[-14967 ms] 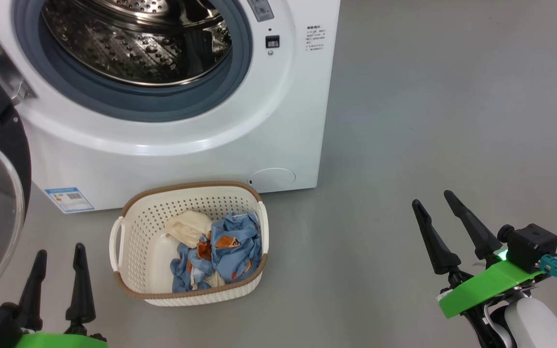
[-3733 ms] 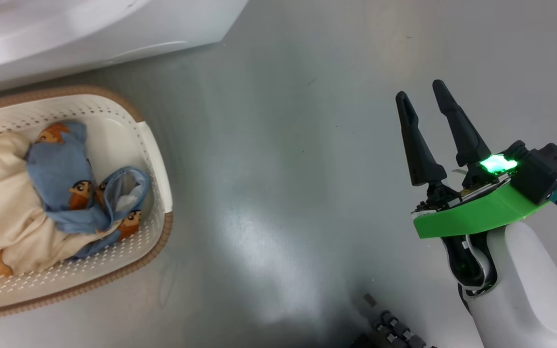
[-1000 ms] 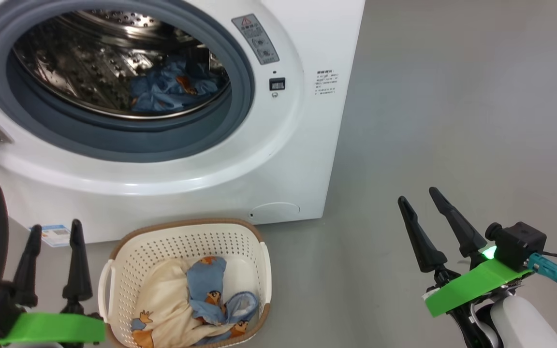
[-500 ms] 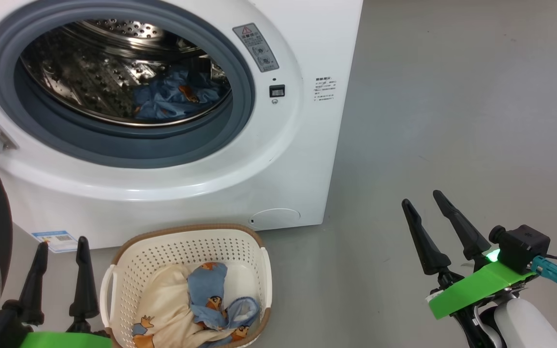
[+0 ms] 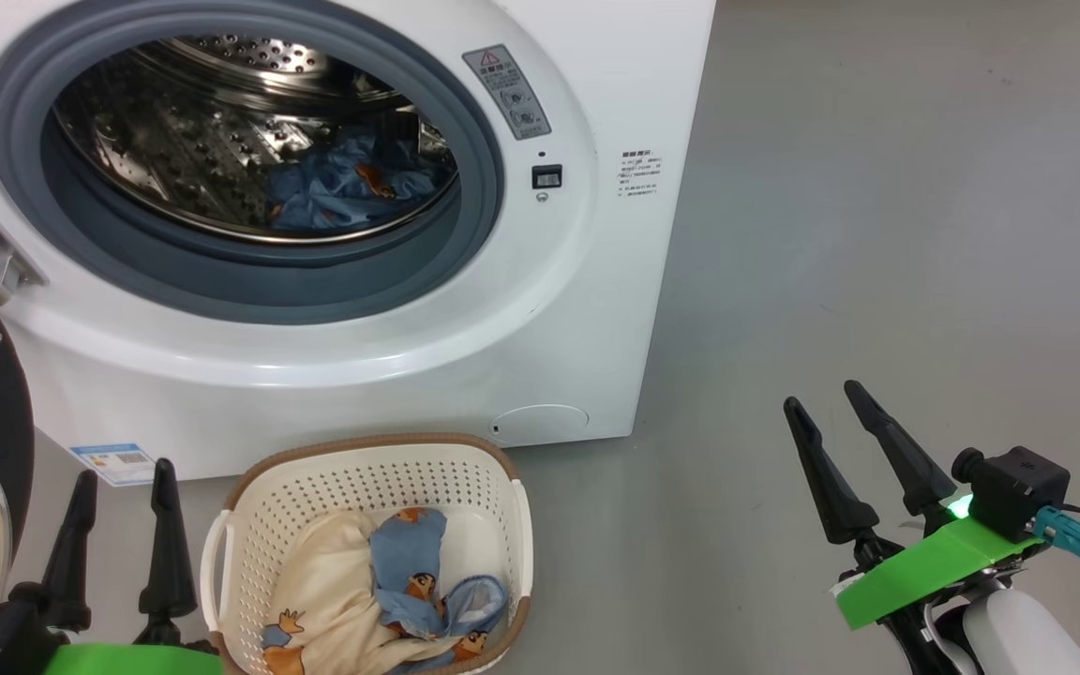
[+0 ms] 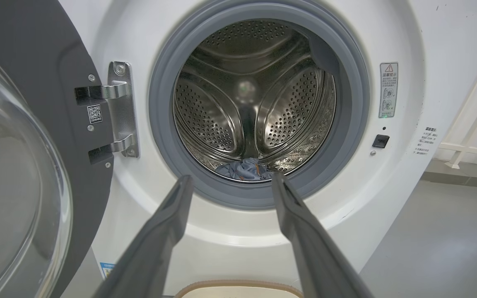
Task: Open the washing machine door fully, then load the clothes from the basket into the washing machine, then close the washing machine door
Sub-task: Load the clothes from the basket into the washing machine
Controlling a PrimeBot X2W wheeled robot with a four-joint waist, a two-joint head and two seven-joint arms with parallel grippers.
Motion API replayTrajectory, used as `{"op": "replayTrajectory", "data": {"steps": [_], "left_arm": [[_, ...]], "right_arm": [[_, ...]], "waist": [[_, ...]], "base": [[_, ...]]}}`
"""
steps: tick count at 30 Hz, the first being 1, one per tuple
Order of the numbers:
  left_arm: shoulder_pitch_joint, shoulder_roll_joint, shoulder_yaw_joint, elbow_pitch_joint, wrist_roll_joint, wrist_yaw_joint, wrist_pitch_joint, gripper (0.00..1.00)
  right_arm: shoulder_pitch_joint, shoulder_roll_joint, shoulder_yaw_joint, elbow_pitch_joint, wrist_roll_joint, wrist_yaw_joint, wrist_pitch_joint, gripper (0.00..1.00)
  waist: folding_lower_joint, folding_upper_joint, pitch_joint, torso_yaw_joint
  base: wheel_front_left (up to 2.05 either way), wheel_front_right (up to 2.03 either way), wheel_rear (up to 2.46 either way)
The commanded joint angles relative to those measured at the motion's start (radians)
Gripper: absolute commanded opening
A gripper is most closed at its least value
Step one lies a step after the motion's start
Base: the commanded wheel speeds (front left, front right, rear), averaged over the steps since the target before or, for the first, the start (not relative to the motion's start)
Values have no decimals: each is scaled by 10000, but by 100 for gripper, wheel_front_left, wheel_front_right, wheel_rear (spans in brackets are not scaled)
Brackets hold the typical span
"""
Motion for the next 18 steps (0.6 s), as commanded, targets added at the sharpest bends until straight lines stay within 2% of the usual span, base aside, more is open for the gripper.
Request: {"op": "replayTrajectory", "data": {"steps": [1, 18], "left_arm": [[-113, 105, 385, -261, 68, 30, -51, 100], [-194, -55, 409, -148, -39, -37, -51, 100]], "right_arm": [[5, -116, 151, -272, 71, 16, -48, 100], [-124, -224, 271, -291, 55, 16, -48, 100]], "waist": [[0, 0, 3, 8], [0, 0, 321, -124]], "base": [[0, 0, 0], [0, 0, 0]]}}
